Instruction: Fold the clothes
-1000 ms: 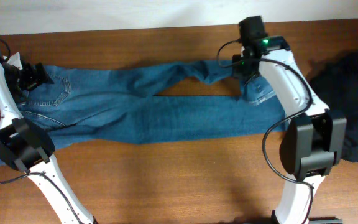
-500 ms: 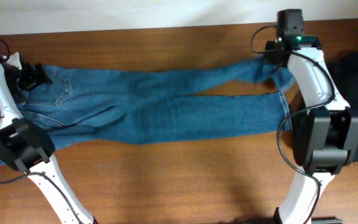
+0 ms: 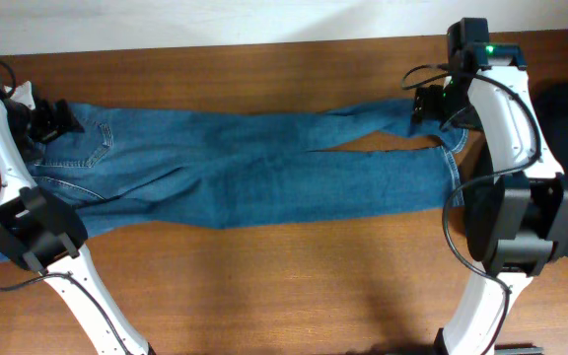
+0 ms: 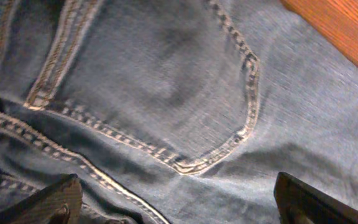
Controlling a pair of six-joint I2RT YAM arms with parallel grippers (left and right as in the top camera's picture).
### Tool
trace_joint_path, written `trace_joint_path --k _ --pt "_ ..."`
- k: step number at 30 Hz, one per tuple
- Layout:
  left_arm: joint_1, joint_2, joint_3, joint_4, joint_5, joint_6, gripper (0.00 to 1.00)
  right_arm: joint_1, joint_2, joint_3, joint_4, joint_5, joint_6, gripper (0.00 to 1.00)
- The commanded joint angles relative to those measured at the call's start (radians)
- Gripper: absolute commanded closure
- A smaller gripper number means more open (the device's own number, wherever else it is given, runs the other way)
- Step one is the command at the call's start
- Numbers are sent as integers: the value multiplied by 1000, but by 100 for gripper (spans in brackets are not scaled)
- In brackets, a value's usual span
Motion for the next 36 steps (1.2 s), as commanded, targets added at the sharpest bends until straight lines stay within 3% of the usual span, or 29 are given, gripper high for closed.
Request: trace_joint_path --k 1,4,7,10,11,17,22,23,25,32,33,36 --pt "-32 11 8 -23 43 70 5 12 -52 28 -147 -245 13 1" --pt "-52 11 8 -48 42 69 7 24 -51 -4 -238 -326 -18 1" --pt "-79 13 6 -80 39 69 15 65 -51 -92 -243 -349 -51 0" --pt "-93 14 6 -139 32 69 19 102 -51 -171 -213 -343 -51 13" --pt "-96 14 0 -140 23 69 24 116 -51 -201 -195 -343 -51 18" --pt "-103 14 -56 -140 19 24 27 153 -51 -333 -89 -342 -50 33" --pt "-103 14 -108 -134 -92 24 26 152 -51 -428 29 -270 -50 60" --pt "-103 15 -108 -127 -89 23 26 152 -51 -440 58 -264 -51 70" --pt "-103 16 -108 -114 -89 24 26 152 -51 -454 103 -249 -51 77" --pt "-105 16 -108 -84 -89 24 25 152 -39 -478 264 -156 -51 84" --pt "-105 16 -108 -84 -89 24 17 152 -35 -478 267 -148 -52 84" --pt "-105 22 -108 -83 -89 24 13 152 -3 -484 262 -139 -55 84"
